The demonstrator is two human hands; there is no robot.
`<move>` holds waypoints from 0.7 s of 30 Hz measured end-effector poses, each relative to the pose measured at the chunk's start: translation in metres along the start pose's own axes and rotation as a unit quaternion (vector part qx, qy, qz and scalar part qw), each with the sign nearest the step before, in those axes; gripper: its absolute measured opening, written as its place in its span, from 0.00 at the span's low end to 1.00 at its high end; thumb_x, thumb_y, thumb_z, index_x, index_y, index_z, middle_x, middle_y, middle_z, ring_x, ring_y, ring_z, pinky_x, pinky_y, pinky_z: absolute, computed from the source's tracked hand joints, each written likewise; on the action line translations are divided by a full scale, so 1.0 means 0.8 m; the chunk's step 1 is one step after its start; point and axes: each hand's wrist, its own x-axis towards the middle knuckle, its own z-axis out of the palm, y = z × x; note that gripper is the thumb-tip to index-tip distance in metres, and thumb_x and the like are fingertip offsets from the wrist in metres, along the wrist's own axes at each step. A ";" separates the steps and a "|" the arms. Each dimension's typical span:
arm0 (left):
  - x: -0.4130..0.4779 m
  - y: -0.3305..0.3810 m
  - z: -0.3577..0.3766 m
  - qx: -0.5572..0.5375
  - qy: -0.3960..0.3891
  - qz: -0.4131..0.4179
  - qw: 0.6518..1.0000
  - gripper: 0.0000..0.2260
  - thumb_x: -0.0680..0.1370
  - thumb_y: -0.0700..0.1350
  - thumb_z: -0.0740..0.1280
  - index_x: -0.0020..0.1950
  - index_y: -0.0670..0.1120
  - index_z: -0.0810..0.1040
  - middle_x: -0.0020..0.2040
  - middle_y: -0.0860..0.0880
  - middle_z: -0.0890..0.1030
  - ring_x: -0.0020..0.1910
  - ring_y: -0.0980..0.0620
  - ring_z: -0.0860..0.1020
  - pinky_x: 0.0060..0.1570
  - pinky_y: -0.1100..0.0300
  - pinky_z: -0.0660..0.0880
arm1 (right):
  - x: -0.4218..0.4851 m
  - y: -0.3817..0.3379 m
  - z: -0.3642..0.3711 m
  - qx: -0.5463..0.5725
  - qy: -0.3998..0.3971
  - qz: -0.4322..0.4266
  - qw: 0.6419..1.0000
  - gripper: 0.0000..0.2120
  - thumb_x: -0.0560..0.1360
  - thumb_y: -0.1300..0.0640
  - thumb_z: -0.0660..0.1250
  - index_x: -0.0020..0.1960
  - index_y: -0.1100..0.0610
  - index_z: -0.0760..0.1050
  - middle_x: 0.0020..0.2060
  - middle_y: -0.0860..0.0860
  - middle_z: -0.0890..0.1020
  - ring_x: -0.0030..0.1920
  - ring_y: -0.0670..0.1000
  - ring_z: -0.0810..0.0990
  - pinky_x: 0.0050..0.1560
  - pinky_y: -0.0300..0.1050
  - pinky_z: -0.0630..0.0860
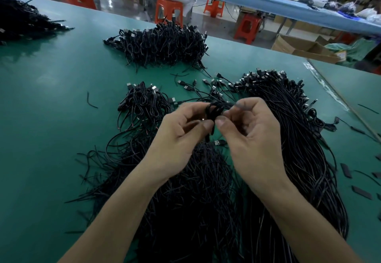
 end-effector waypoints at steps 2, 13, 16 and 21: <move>0.001 -0.004 0.000 0.108 0.039 0.075 0.991 0.10 0.77 0.44 0.69 0.57 0.55 0.79 0.53 0.55 0.76 0.54 0.60 0.75 0.51 0.67 0.72 | 0.003 0.000 0.000 0.113 -0.007 0.073 0.991 0.13 0.75 0.69 0.70 0.44 0.52 0.72 0.34 0.46 0.78 0.36 0.42 0.78 0.40 0.39 0.79; -0.008 -0.002 0.008 0.097 -0.008 0.169 0.981 0.16 0.77 0.39 0.57 0.57 0.50 0.79 0.54 0.50 0.80 0.55 0.46 0.78 0.55 0.51 0.76 | 0.009 0.005 -0.011 0.309 -0.033 0.186 0.932 0.10 0.68 0.65 0.70 0.44 0.55 0.72 0.34 0.49 0.80 0.35 0.46 0.76 0.38 0.37 0.76; -0.008 0.002 0.007 0.025 0.003 0.120 0.993 0.14 0.78 0.48 0.56 0.51 0.50 0.81 0.50 0.52 0.82 0.52 0.52 0.80 0.49 0.60 0.76 | 0.005 0.008 -0.010 0.212 -0.028 0.115 0.970 0.12 0.75 0.70 0.68 0.43 0.54 0.72 0.35 0.47 0.80 0.39 0.46 0.77 0.42 0.39 0.77; -0.005 -0.006 0.007 0.019 0.060 0.066 0.996 0.12 0.70 0.53 0.75 0.48 0.56 0.75 0.47 0.58 0.81 0.49 0.57 0.81 0.47 0.62 0.77 | 0.004 0.005 -0.008 0.118 -0.027 0.017 0.993 0.11 0.74 0.65 0.70 0.43 0.51 0.72 0.39 0.47 0.81 0.43 0.48 0.80 0.49 0.50 0.80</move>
